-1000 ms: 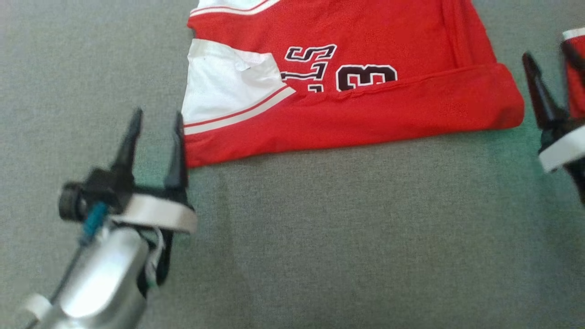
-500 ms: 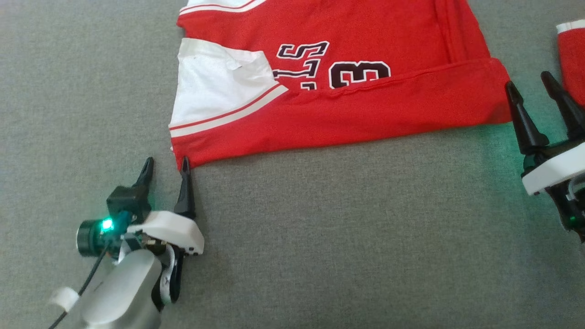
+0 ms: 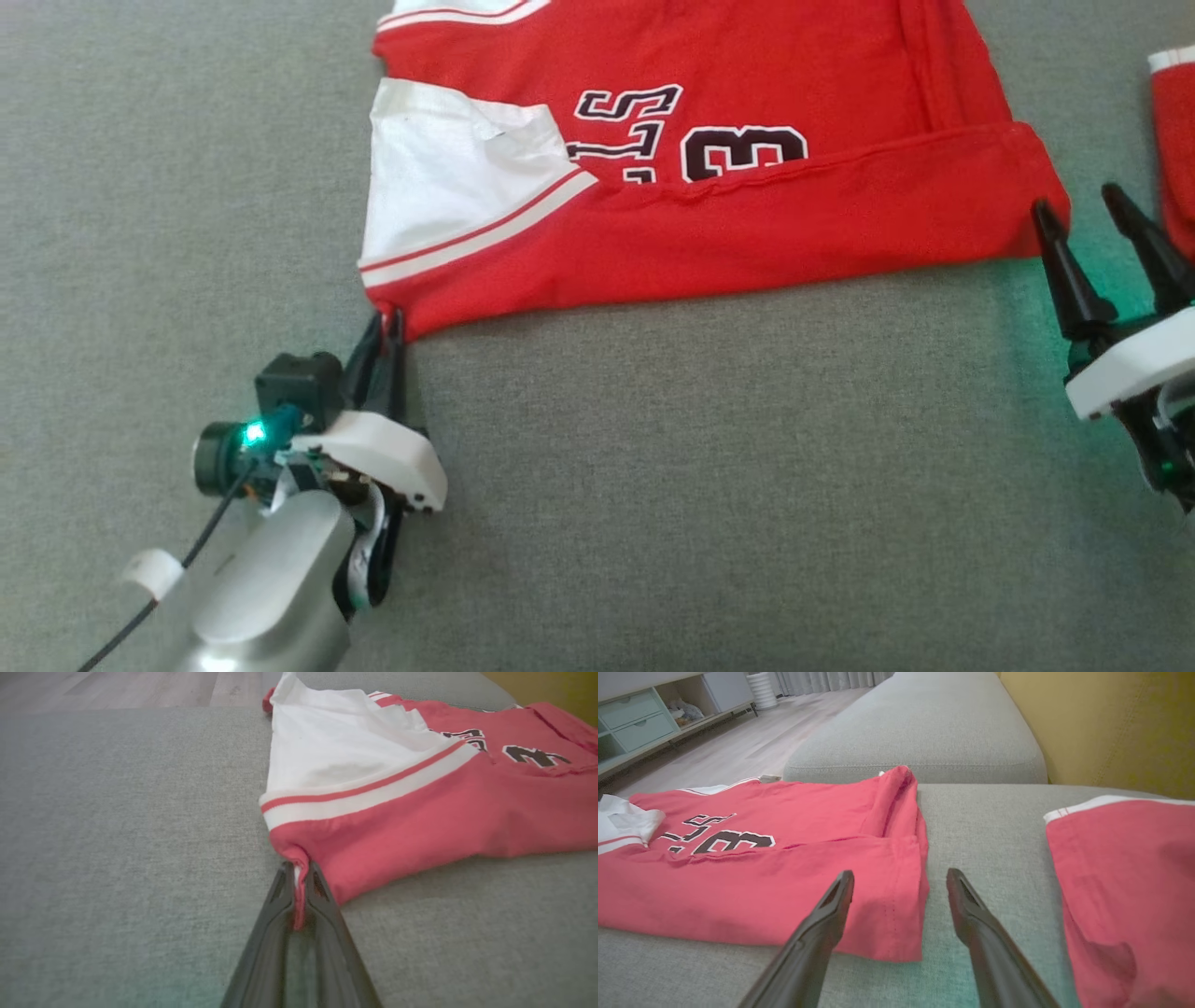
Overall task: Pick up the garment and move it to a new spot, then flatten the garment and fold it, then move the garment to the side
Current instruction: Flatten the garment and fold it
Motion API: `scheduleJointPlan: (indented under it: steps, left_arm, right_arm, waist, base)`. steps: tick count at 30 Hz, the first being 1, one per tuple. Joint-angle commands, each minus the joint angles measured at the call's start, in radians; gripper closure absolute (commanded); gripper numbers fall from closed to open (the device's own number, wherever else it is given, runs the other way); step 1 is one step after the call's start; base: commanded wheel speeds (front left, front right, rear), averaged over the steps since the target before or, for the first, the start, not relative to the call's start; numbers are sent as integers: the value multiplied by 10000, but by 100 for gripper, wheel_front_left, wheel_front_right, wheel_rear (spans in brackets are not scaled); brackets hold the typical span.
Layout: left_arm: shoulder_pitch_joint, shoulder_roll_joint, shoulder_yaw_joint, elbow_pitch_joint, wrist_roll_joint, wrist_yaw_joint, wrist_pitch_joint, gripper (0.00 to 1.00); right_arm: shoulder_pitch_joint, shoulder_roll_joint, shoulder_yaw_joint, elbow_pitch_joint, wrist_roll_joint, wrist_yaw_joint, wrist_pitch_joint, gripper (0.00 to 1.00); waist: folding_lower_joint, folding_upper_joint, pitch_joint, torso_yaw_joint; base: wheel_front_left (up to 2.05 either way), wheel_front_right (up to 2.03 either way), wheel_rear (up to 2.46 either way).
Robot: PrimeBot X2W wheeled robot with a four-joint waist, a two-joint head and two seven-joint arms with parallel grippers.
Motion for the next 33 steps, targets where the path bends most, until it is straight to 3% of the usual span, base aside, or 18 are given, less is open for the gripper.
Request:
scheduleJointPlan:
  steps: [1, 12, 13, 14, 15, 16, 17, 26, 33]
  left_arm:
    - [100, 209, 149, -269, -11, -25, 13, 100]
    - [137, 668, 120, -1362, 321, 295, -132, 100]
    - [128, 688, 109, -1427, 340, 316, -117, 100]
    - [121, 711, 101, -1486, 363, 338, -117, 100]
    - [117, 739, 94, -1536, 391, 361, -126, 100]
    - [124, 770, 87, -1575, 407, 368, -134, 100]
    - [137, 795, 81, -1606, 414, 370, -144, 100]
    - [604, 1063, 63, -1963, 355, 281, -441, 100]
    - [1919, 1860, 81, -3095, 210, 406, -552, 100]
  right_arm:
    - [237, -292, 139, -8, 175, -7, -68, 0]
    - [-453, 108, 658, 1608, 1028, -7, 961, 0]
    - [-504, 139, 788, 1647, 1130, -7, 1118, 12]
    - [-548, 160, 869, 1705, 1264, -7, 1253, 33]
    - [-584, 167, 960, 1740, 1387, -7, 1373, 57]
    - [-616, 149, 1046, 1756, 1488, -7, 1451, 91]
    - [-639, 123, 1114, 1784, 1589, -7, 1500, 100]
    - [-258, -405, 1653, 1530, 2221, -7, 1226, 100]
    - [905, -1207, 2255, 563, 2703, -7, 916, 100]
  waist:
    - [0, -1, -62, 56]
    - [0, -1, -45, 297]
    - [0, -1, -26, 320]
    - [0, -1, -13, 344]
    - [0, -1, -3, 369]
    - [0, -1, -2, 390]
    - [0, -1, -12, 409]
    - [0, -1, -532, 415]
    - [0, -1, -1281, 134]
  base:
    - [0, 0, 0]
    - [0, 0, 0]
    - [0, 0, 0]
    - [0, 0, 0]
    - [0, 0, 0]
    - [0, 0, 0]
    - [0, 0, 0]
    - [0, 0, 0]
    - [0, 0, 0]
